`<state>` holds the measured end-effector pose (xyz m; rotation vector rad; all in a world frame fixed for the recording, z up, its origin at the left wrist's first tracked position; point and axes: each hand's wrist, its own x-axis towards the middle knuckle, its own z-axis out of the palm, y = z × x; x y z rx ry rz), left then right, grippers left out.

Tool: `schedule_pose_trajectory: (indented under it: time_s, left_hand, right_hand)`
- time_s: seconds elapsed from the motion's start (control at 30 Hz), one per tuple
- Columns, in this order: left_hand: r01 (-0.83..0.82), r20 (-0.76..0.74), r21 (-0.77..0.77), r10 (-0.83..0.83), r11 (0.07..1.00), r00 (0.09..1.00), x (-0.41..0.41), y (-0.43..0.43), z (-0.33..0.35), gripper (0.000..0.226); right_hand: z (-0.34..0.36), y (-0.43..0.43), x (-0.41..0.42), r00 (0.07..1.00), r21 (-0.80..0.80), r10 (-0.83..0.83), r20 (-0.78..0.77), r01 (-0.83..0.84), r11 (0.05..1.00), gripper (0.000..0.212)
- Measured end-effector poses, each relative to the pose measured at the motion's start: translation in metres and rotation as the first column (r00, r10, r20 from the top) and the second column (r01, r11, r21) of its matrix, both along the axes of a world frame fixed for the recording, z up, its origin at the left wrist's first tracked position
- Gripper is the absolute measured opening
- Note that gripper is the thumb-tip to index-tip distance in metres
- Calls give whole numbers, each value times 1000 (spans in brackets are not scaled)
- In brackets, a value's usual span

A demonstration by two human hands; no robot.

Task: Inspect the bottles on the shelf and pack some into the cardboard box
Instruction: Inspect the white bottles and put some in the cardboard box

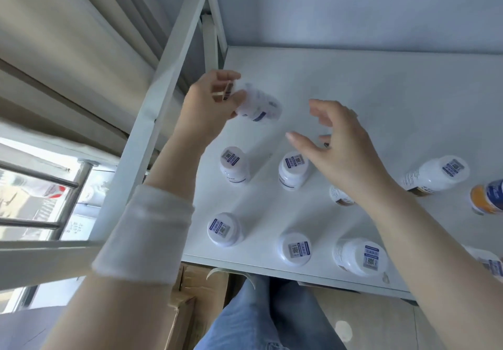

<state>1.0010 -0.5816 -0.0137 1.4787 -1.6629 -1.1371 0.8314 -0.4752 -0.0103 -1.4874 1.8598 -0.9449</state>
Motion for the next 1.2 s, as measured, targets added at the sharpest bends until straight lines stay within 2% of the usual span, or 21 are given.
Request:
schedule_pose_trajectory:
  time_s: [0.03,0.1,0.17,0.23,0.33,0.37,0.4,0.47,0.53,0.6,0.7,0.8,0.87,0.97,1.03,1.13,1.2]
  left_hand:
    - [76,-195,50,-65,996,979,1,13,11,20]
    - [261,-452,76,-200,962,869,4,40,26,21]
    - [341,-561,86,-237,936,793,6,60,29,26]
    - [333,-590,131,-196,934,783,6,75,23,30]
    - [283,-567,159,-147,946,810,6,90,16,36]
    - [277,-584,151,-141,949,799,7,94,15,34]
    - [284,-615,139,-142,949,776,9,96,15,33]
    - [320,-679,97,-173,942,714,14,100,15,34]
    - [361,-694,50,-227,931,683,20,105,14,35]
    - [377,-679,93,-218,922,701,24,109,13,37]
    - [358,-647,174,-167,917,743,28,111,9,35]
    - [366,-642,133,-202,921,740,32,112,9,29]
    - [398,-651,101,-242,912,719,34,116,9,34]
    - [390,-647,172,-195,905,737,36,119,7,34]
    - [368,-645,196,-163,909,746,38,119,5,29]
    - [376,-649,143,-200,915,734,42,117,5,28]
    - [384,-656,127,-213,915,725,43,116,6,32]
  right_hand:
    - [3,1,1,981,62,-30,190,19,998,57]
    - [8,5,0,841,133,-69,537,-4,991,54]
    - [11,13,-3,752,92,-38,658,-30,995,41]
    - [13,25,-2,794,-33,32,607,-15,999,32]
    - [12,39,4,921,-306,158,356,-45,951,43]
    - [9,44,6,936,-366,192,296,-75,928,46]
    - [7,49,7,931,-372,200,304,-77,925,50]
    - [10,55,11,853,-266,166,495,-33,963,58]
    - [11,62,14,772,-163,109,626,-7,987,51]
    - [11,68,17,783,-168,102,613,3,986,44]
    - [9,76,25,828,-249,147,541,-9,969,50]
    - [7,81,27,774,-175,84,628,35,984,59]
    - [7,83,27,740,-123,43,671,54,991,48]
    - [8,89,32,829,-205,87,552,34,978,49]
    - [7,92,37,853,-245,117,509,14,969,52]
    - [8,92,38,783,-129,15,621,84,988,57]
    - [9,91,36,789,-56,-27,614,78,995,47]
